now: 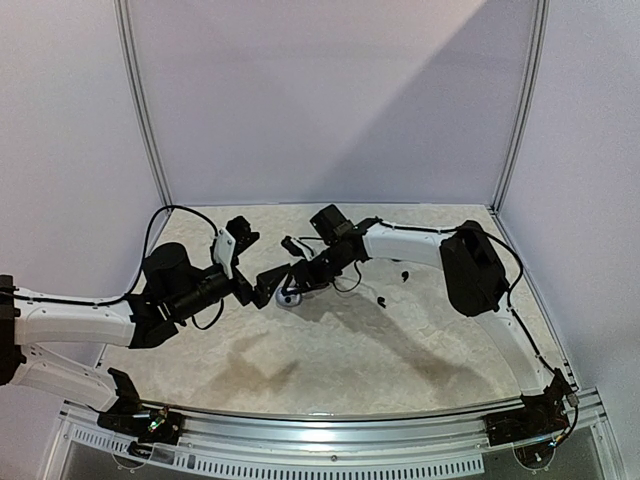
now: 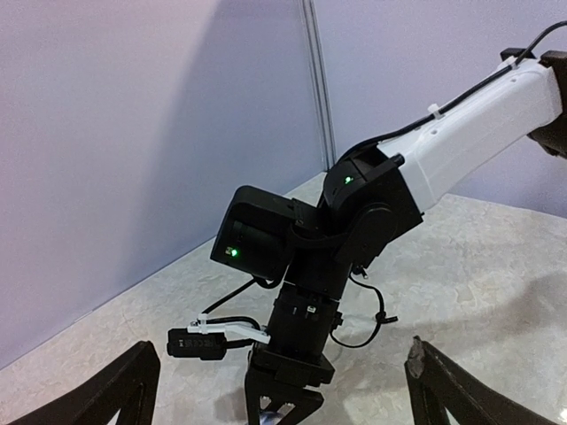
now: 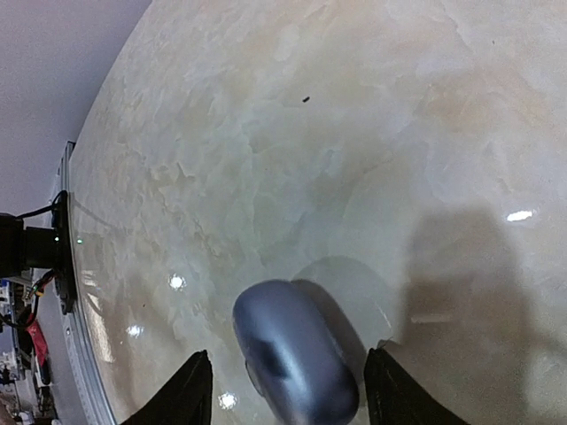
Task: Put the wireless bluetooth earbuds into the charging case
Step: Place the charging case with the earbuds at the center of the board, then pick up the charging case from the center of the board.
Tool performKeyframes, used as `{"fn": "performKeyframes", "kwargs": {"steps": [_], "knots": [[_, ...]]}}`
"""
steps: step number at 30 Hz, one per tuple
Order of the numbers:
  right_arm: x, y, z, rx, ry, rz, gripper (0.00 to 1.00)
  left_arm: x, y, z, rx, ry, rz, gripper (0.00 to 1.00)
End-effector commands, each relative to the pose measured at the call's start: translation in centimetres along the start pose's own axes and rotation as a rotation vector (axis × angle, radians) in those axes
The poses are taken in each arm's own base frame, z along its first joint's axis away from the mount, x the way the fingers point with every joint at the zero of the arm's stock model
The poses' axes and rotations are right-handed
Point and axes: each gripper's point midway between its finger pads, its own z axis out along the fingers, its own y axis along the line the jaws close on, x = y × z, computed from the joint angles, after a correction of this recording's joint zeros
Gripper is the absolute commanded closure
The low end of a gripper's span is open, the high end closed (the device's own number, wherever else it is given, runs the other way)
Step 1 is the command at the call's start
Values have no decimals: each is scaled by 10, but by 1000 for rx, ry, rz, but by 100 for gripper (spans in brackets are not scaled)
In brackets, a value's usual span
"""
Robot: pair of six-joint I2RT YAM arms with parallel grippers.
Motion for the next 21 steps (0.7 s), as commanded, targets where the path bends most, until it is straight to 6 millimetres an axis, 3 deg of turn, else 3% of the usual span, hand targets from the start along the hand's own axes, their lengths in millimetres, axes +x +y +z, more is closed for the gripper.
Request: {"fn": "performKeyframes", "kwargs": {"steps": [1, 4, 6, 9, 12, 15, 16, 19, 21], "knots": [[-9, -9, -12, 53, -11, -11, 30, -1, -5, -2, 11, -4, 4, 1], [-22, 2, -30, 59, -37, -101, 18, 0, -5, -1, 11, -1, 9, 1], [-35, 10, -50, 62, -63, -163, 3, 0, -5, -2, 13, -1, 12, 1], [-58, 24, -96, 99, -125, -306, 1, -1, -5, -2, 13, -3, 14, 1], [-78, 14, -157, 298, -178, -448, 1, -1, -6, -3, 17, -1, 17, 1], [-88, -45, -232, 698, -196, -478, 1, 0, -6, -4, 17, 0, 17, 1], [-82, -70, -255, 821, -180, -441, 1, 0, -5, -4, 13, -1, 15, 1], [-52, -135, -323, 1051, -73, -320, 1, 0, -9, -5, 37, -4, 23, 1], [-20, -180, -368, 1120, -17, -110, 1, 0, -16, -6, 77, -9, 21, 1]]}}
